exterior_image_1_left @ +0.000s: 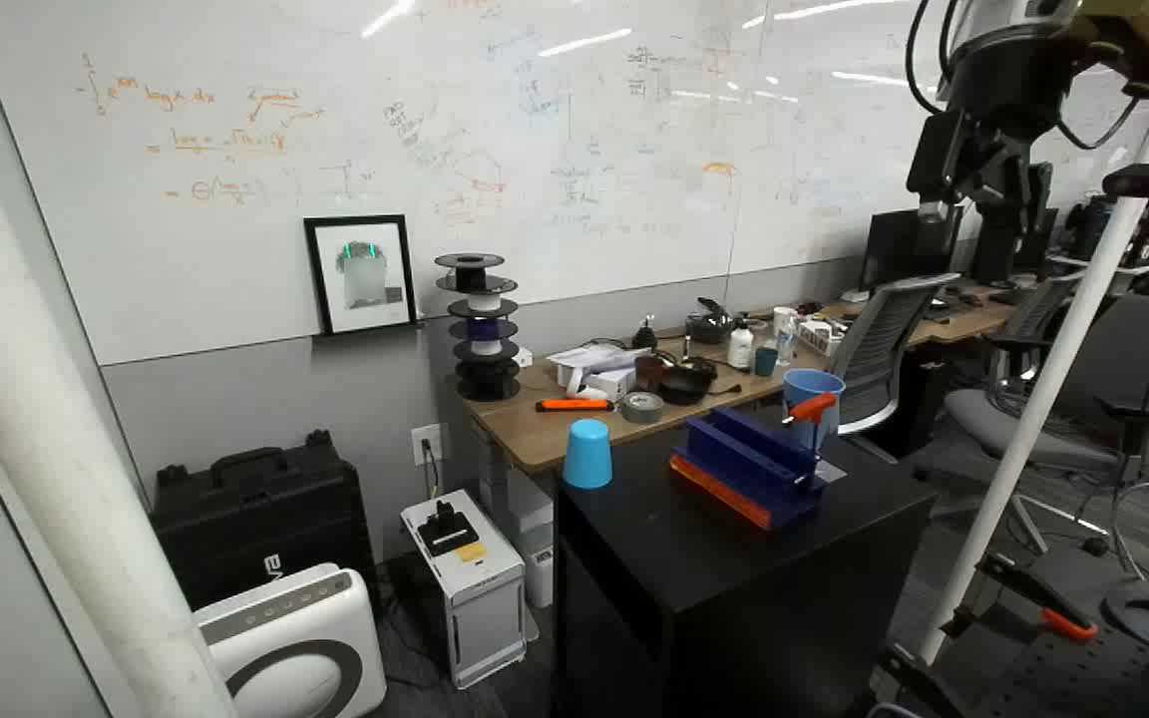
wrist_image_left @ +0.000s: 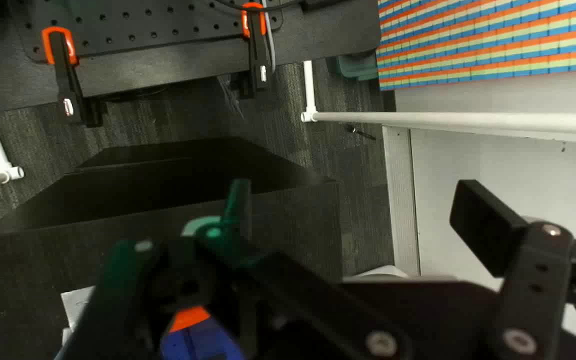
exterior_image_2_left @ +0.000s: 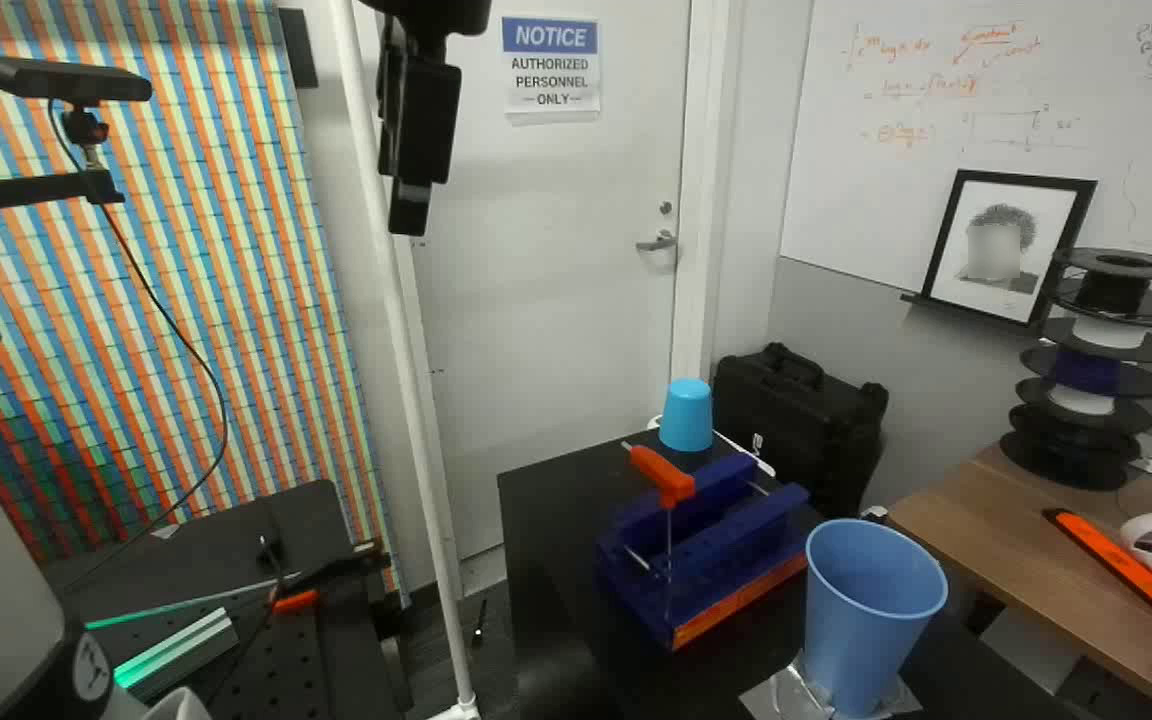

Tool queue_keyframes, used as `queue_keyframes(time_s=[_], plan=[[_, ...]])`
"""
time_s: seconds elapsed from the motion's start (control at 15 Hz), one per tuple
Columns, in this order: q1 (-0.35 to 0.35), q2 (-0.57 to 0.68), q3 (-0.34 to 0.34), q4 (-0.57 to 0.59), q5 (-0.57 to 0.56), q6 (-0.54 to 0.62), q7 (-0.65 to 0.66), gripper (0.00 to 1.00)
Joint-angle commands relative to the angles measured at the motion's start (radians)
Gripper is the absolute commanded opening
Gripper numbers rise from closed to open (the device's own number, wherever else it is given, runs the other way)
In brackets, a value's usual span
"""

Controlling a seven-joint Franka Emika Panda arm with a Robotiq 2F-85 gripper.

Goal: Pick up the orange object tool and put it in the cup

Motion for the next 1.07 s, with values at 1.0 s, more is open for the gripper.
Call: queue_keyframes(time_s=[1.0], plan=[[0.046,0.511,0.078,0.363,-0.282,-0.054,-0.309,1.00]])
